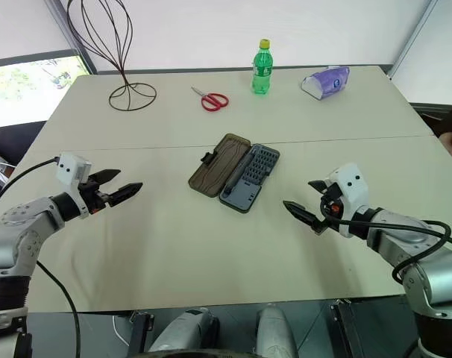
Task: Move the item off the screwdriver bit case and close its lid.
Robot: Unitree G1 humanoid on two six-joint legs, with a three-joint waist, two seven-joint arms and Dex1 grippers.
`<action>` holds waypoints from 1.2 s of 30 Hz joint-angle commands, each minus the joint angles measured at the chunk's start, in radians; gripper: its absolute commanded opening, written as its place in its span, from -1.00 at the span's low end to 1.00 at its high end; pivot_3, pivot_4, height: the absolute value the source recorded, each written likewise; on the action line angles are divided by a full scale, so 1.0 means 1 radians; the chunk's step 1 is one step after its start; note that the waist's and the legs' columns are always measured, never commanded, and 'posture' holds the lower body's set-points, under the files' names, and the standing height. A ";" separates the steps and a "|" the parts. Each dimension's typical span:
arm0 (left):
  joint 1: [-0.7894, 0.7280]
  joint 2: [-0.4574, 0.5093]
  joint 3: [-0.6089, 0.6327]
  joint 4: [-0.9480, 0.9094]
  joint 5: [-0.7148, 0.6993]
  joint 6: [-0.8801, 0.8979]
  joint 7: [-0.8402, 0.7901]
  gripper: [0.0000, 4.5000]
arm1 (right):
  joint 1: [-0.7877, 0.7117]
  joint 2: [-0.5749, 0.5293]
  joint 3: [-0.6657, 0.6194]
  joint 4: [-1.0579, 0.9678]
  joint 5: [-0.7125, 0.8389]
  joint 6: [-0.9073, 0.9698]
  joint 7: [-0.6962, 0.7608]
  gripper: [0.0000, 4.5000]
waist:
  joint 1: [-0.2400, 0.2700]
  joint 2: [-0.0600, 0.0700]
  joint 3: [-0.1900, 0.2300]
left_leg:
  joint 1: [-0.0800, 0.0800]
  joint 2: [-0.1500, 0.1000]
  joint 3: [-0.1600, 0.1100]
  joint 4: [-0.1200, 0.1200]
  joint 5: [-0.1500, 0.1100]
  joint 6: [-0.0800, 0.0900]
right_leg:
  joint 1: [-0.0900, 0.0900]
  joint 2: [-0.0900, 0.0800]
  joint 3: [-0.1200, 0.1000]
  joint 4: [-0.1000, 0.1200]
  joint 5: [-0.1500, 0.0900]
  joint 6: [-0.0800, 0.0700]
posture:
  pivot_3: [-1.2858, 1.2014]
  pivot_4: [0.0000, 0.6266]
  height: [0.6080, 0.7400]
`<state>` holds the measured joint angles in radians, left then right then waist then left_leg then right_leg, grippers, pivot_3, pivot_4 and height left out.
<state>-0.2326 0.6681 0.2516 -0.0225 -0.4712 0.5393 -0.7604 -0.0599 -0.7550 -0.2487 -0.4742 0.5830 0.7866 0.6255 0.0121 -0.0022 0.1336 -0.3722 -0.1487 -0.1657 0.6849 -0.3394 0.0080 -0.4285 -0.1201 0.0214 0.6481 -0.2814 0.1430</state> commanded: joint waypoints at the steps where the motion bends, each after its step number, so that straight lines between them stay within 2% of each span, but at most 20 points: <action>1: -0.003 0.010 0.027 -0.023 -0.003 -0.039 -0.008 0.98 | -0.025 0.003 -0.004 0.002 -0.005 -0.029 0.005 1.00 | 0.001 0.000 0.000 | 0.000 0.000 0.000 0.000 0.000 0.000 | 0.000 0.000 0.000 0.000 0.000 0.000 | 0.03 -0.52 1.00; 17: -0.007 0.001 0.041 -0.007 -0.005 -0.050 0.020 0.98 | -0.026 -0.007 0.000 0.034 -0.043 -0.067 0.021 1.00 | 0.000 0.000 0.000 | 0.000 0.000 0.000 0.000 0.000 0.000 | 0.000 0.000 0.000 0.000 0.000 0.000 | 0.03 -0.52 1.00; 25: -0.052 0.010 0.005 0.043 0.026 -0.079 0.009 0.98 | -0.042 -0.014 0.002 0.048 -0.061 -0.077 0.034 1.00 | 0.001 0.000 0.000 | 0.000 0.000 0.000 0.000 0.000 0.000 | 0.000 0.000 0.000 0.000 0.000 0.000 | 0.03 -0.52 1.00; 27: -0.108 0.001 -0.028 0.067 0.035 -0.078 -0.005 0.98 | -0.075 -0.039 0.030 0.027 -0.065 -0.062 0.049 1.00 | 0.001 0.000 0.000 | 0.000 0.000 0.000 0.000 0.000 0.000 | 0.000 0.000 0.000 0.000 0.000 0.000 | 0.03 -0.52 1.00; 30: -0.243 -0.038 -0.120 0.150 0.061 -0.090 -0.057 0.98 | -0.176 -0.045 0.079 -0.035 0.015 0.008 0.084 1.00 | 0.001 0.000 0.000 | 0.000 0.000 0.000 0.001 0.000 0.000 | 0.000 0.000 -0.001 0.000 0.000 0.000 | 0.03 -0.52 1.00; 32: -0.337 -0.072 -0.194 0.241 0.104 -0.113 -0.096 0.98 | -0.229 -0.032 0.117 -0.063 0.053 0.043 0.097 1.00 | 0.002 0.000 0.000 | -0.001 0.000 0.000 0.002 0.000 0.000 | 0.000 0.000 -0.001 0.000 0.000 0.000 | 0.03 -0.52 1.00; 36: -0.490 -0.147 -0.298 0.475 0.177 -0.135 -0.158 0.98 | -0.268 -0.006 0.183 -0.080 0.032 0.052 0.073 1.00 | -0.002 -0.002 -0.001 | -0.001 0.000 -0.001 0.002 0.000 0.000 | 0.000 -0.001 -0.002 0.000 0.000 0.000 | 0.03 -0.52 1.00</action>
<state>-0.6974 0.5242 -0.0300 0.3796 -0.3205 0.4161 -0.8935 -0.3221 -0.7659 -0.0708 -0.5348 0.6144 0.8376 0.7099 0.0103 -0.0047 0.1329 -0.3738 -0.1494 -0.1662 0.6863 -0.3395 0.0081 -0.4285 -0.1209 0.0188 0.6482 -0.2813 0.1431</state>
